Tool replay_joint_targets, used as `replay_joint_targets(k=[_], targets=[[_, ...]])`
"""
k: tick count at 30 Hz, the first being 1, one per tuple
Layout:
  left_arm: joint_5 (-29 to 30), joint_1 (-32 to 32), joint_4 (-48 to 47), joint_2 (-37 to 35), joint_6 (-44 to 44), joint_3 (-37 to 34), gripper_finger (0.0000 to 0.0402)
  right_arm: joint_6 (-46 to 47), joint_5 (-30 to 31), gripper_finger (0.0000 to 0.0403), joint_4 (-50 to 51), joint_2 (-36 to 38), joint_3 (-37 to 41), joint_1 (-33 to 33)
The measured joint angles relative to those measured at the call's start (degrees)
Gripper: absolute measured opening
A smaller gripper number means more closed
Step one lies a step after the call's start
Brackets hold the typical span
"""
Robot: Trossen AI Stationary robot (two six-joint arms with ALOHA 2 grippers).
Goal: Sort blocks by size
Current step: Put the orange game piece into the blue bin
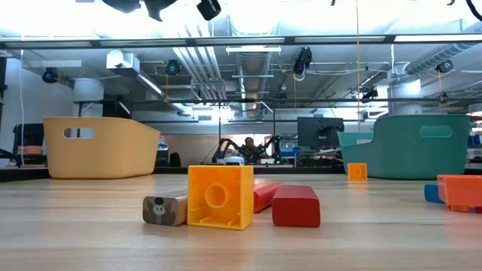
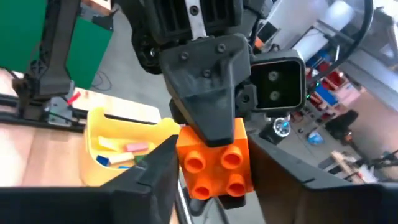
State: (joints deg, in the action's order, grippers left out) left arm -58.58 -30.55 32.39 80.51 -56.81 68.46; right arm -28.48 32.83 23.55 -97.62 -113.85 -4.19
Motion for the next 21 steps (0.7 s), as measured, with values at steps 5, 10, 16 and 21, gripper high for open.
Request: replay_joint_targets(k=[5,10,16,21], targets=[[1.1,-0.2,-0.9,0.1,-2.5,1.6,0.0146,-1.1,0.2,0.0134,-0.1,0.2,-0.2,0.0],[2.8,-0.2,-0.8,0.1,-2.2,2.8,0.0166,2.1,-0.4,0.0134,-0.1,1.1,-0.2,0.1],[4.2,-2.5,0.5,-0.1,-1.2,2.8,0.0225,7.9,0.6,0.0134,6.6,3.1,-0.1,1.1],[4.2,-5.0,-0.1,-0.1,-2.0,2.5,0.0256,27.5,3.2,0.0134,25.9,6.2,-0.1,6.2]])
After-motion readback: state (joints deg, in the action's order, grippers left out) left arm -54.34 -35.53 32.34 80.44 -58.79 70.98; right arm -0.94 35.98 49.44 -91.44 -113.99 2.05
